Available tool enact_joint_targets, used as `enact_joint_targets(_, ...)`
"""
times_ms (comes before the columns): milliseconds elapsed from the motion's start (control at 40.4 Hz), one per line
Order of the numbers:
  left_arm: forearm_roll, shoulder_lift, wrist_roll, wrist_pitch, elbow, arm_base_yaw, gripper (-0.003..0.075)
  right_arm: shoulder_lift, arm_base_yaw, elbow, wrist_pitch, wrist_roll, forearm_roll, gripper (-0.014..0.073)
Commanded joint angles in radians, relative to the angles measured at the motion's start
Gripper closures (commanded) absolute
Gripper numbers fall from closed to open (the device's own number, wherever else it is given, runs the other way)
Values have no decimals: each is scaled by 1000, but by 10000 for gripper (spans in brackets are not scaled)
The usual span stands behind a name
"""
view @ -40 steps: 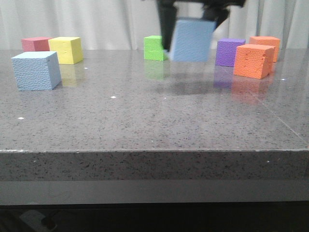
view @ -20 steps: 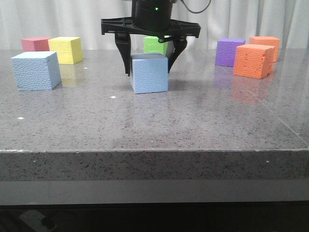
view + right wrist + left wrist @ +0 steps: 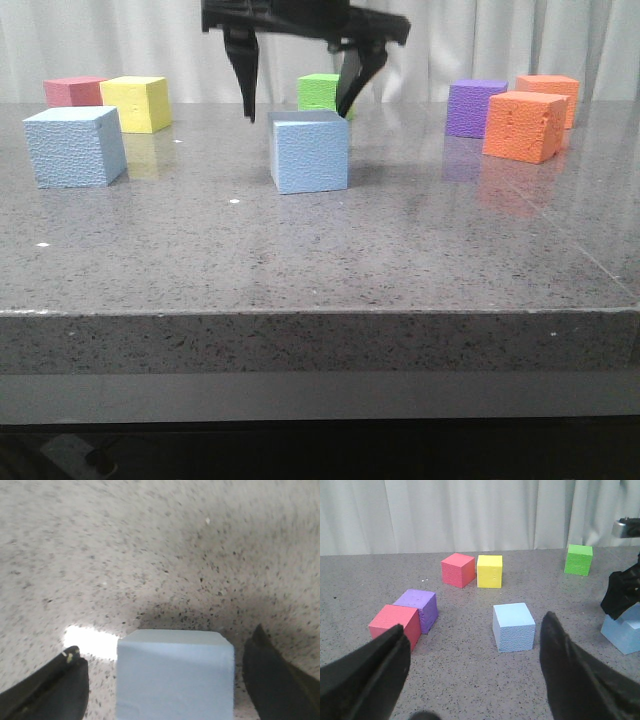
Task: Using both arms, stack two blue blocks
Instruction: 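Set the cube down, open the right gripper and raise it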
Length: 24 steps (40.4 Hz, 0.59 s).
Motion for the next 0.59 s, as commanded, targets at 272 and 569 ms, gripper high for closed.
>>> enact_joint_targets(272, -5, 16, -2, -76, -30, 0, 187, -322, -4, 48, 94, -341, 77, -36)
enact_joint_targets(569, -5, 16, -2, -76, -30, 0, 187, -643, -116, 487, -63, -448, 164, -31)
